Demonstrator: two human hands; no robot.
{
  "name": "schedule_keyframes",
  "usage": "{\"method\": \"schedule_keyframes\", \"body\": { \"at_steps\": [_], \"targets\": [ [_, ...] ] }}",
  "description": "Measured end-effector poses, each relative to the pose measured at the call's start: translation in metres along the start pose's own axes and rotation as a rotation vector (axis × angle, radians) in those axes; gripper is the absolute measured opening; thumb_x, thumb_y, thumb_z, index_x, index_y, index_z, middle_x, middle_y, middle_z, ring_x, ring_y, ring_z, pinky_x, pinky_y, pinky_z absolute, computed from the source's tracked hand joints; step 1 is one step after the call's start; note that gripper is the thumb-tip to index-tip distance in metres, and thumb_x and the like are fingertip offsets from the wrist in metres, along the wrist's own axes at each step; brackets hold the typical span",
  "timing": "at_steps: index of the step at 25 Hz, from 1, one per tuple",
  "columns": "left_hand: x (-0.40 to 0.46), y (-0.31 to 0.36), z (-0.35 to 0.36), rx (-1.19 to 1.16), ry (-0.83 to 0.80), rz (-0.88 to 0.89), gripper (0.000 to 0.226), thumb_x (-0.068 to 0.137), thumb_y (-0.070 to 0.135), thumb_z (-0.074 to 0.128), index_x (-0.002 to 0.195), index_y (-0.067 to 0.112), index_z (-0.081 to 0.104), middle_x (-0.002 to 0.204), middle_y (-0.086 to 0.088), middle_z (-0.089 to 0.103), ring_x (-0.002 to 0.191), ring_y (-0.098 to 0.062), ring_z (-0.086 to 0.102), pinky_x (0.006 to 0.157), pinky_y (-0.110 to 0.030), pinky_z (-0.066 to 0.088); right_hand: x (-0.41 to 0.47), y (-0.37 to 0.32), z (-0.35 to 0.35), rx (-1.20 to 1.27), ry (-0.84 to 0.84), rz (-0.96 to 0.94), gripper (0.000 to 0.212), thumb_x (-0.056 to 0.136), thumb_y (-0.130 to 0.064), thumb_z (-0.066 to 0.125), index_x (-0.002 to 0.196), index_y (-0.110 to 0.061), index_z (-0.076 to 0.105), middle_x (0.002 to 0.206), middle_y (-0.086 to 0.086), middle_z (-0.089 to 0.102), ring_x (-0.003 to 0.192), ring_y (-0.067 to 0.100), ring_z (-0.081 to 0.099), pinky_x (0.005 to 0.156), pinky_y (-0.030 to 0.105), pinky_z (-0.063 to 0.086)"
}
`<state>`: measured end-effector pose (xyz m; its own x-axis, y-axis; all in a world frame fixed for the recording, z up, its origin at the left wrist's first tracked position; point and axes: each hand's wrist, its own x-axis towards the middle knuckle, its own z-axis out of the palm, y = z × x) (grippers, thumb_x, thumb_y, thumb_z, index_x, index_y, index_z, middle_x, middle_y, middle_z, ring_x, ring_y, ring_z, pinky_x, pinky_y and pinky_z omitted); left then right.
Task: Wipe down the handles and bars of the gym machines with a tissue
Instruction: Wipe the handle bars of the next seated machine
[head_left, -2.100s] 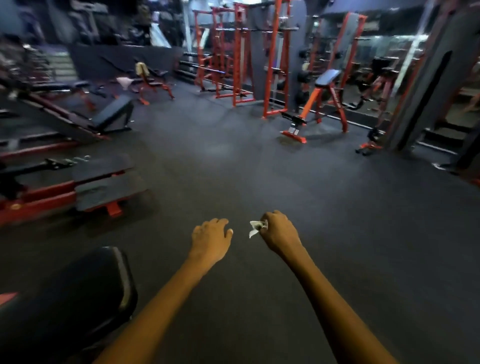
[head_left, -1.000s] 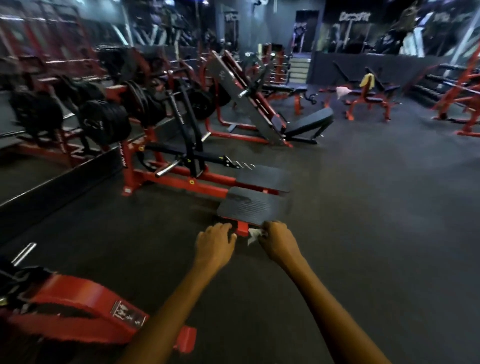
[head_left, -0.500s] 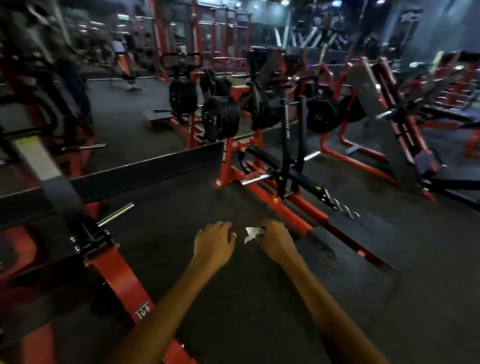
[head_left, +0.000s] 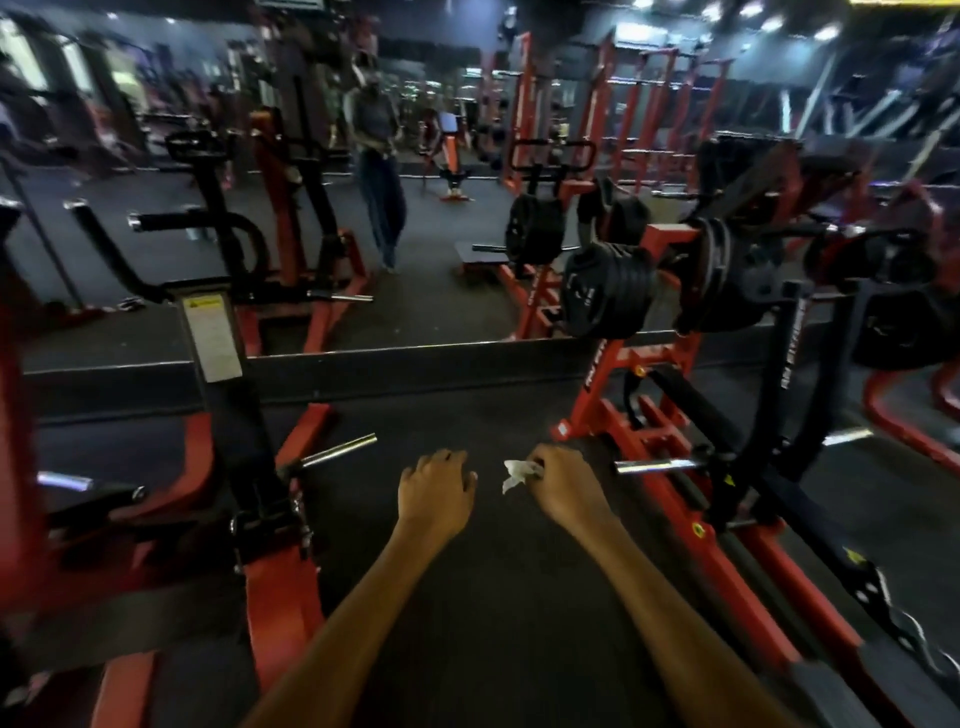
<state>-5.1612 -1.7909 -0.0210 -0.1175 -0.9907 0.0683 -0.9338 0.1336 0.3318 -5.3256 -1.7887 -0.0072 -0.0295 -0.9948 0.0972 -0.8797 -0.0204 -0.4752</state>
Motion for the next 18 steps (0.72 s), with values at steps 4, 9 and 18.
{"method": "schedule_keyframes", "body": {
  "at_steps": [4,9,18],
  "targets": [
    [0.081,-0.038,-0.004,0.008,0.034,-0.147,0.043,0.100,0.036,0.044,0.141,0.023,0.043,0.141,-0.001,0.048,0.127,-0.017,0.047,0.107,-0.036,0.037,0.115,-0.013,0.030,0.034,-0.117,-0.125,0.006,0.089,-0.018,0.059,0.092,-0.015,0.064,0.090,0.000,0.064,0.073,0.007,0.057,0.061,0.018,0.042],
    [0.177,-0.109,-0.012,0.049,0.188,-0.388,0.036,0.097,0.035,0.047,0.131,0.022,0.052,0.131,-0.001,0.056,0.119,-0.020,0.053,0.098,-0.036,0.041,0.262,-0.063,0.074,0.065,-0.233,-0.418,0.008,0.086,-0.017,0.063,0.091,-0.011,0.065,0.090,0.004,0.066,0.075,0.010,0.059,0.062,0.020,0.042],
    [0.299,-0.217,-0.051,0.112,0.403,-0.766,0.032,0.094,0.034,0.049,0.122,0.022,0.058,0.127,0.003,0.058,0.120,-0.020,0.052,0.095,-0.036,0.040,0.468,-0.196,0.135,0.144,-0.301,-0.793,0.015,0.082,-0.017,0.064,0.091,-0.005,0.067,0.093,0.014,0.067,0.088,0.028,0.063,0.076,0.035,0.047]
  ]
}}
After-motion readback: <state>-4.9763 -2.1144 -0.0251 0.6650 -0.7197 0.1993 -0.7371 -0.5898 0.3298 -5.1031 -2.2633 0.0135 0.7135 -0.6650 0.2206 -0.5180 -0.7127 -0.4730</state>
